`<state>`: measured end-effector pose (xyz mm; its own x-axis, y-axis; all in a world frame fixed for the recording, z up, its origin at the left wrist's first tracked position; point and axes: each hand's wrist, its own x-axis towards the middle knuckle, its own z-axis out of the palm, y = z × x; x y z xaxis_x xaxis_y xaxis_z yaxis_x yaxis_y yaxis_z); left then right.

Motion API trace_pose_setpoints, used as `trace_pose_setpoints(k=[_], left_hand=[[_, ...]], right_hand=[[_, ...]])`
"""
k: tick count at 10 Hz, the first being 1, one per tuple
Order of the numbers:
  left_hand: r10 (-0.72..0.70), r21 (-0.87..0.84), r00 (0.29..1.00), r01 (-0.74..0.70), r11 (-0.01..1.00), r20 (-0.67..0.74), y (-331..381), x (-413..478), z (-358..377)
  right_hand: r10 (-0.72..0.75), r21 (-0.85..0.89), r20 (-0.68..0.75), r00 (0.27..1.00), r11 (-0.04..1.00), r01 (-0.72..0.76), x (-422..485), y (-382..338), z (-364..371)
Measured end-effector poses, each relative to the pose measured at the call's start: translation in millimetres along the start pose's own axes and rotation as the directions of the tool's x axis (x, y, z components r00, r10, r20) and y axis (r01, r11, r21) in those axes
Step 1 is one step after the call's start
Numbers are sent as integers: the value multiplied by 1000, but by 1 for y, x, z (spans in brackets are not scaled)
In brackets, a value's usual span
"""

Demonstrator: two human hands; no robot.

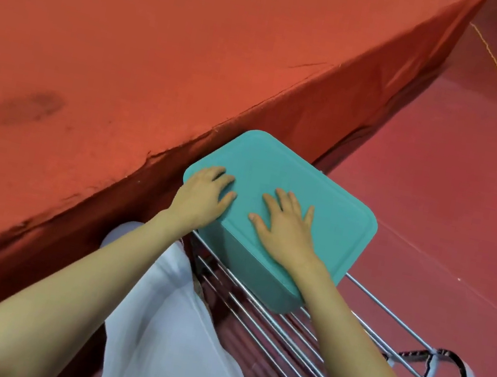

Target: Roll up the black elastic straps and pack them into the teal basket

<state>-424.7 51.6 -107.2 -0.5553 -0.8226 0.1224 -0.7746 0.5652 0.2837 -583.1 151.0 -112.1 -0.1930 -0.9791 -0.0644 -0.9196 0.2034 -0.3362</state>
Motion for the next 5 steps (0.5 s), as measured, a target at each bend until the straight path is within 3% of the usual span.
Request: trace_pose_setpoints(k=[2,3,4,5], left_hand=[[-43,105,985,26,994,167,-8,-11,5],[-57,24,961,53,998,272,-6,-2,-11],[-51,-63,962,71,996,270,-7,-5,-27],[-65,-113,985,84,990,162,-27,-23,-44]], right_hand=[[16,-23,-33,999,1000,-17,0,-11,14],[41,0,-1,999,999,-41,3,-13,10],[56,32,2,998,998,-56,5,-18,3],[-48,93,-94,994,994,57,18,-40,-9]])
